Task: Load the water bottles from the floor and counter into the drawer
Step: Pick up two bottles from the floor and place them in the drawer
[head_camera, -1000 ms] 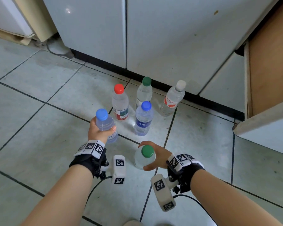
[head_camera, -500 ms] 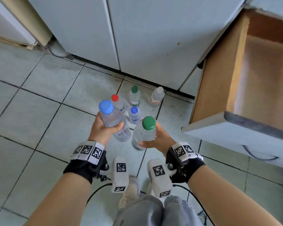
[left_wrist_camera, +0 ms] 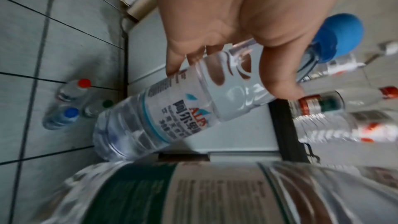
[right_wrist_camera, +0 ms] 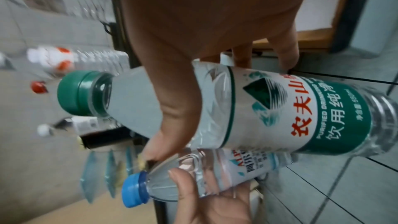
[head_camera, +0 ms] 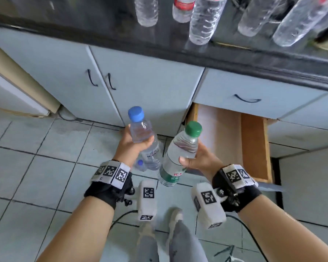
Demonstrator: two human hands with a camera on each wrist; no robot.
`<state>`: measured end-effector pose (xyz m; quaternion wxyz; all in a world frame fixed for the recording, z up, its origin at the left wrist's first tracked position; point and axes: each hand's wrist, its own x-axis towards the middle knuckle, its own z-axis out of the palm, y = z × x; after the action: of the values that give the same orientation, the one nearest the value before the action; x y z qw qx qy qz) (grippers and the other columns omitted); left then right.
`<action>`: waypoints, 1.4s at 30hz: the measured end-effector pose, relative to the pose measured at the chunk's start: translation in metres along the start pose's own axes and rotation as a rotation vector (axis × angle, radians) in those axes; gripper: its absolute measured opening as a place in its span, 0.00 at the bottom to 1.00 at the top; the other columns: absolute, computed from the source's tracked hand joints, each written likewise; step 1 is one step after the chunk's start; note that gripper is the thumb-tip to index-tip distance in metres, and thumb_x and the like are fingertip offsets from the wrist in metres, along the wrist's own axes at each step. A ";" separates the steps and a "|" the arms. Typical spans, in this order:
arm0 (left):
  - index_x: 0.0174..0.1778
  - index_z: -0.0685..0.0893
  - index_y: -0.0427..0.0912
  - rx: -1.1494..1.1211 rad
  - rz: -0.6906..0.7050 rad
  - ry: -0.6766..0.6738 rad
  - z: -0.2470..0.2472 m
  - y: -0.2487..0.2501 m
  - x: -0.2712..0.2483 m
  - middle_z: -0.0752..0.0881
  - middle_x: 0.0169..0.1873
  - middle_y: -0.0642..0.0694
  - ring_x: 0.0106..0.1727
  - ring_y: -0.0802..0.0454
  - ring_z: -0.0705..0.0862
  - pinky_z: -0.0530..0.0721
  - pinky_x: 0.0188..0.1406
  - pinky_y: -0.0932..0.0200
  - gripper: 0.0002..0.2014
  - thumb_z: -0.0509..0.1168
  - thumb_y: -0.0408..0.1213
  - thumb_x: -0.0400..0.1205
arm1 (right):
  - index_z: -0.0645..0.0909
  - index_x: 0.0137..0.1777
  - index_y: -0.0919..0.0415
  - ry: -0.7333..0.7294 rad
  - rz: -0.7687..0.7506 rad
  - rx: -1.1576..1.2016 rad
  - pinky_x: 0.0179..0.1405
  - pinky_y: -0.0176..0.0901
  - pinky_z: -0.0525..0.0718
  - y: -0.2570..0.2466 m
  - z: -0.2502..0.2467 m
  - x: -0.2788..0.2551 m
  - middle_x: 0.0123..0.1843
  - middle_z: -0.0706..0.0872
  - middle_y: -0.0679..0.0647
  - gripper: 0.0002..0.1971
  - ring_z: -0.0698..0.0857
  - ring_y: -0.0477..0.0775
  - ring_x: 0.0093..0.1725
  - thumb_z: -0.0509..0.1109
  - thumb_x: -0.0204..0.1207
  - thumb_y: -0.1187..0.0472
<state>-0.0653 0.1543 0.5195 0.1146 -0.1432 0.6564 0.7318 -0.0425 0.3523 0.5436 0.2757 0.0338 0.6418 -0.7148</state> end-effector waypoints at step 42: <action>0.82 0.39 0.44 1.219 -0.796 -0.304 0.253 -0.238 0.213 0.50 0.82 0.32 0.82 0.35 0.56 0.62 0.79 0.44 0.38 0.56 0.33 0.82 | 0.48 0.81 0.46 0.171 0.704 -0.203 0.27 0.37 0.82 0.204 -0.265 0.126 0.72 0.74 0.62 0.38 0.81 0.60 0.56 0.63 0.76 0.68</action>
<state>-0.1942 0.4284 0.2463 0.5196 -0.1784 0.8215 0.1530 -0.1409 0.5514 0.2633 0.4520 0.2844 0.6791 -0.5036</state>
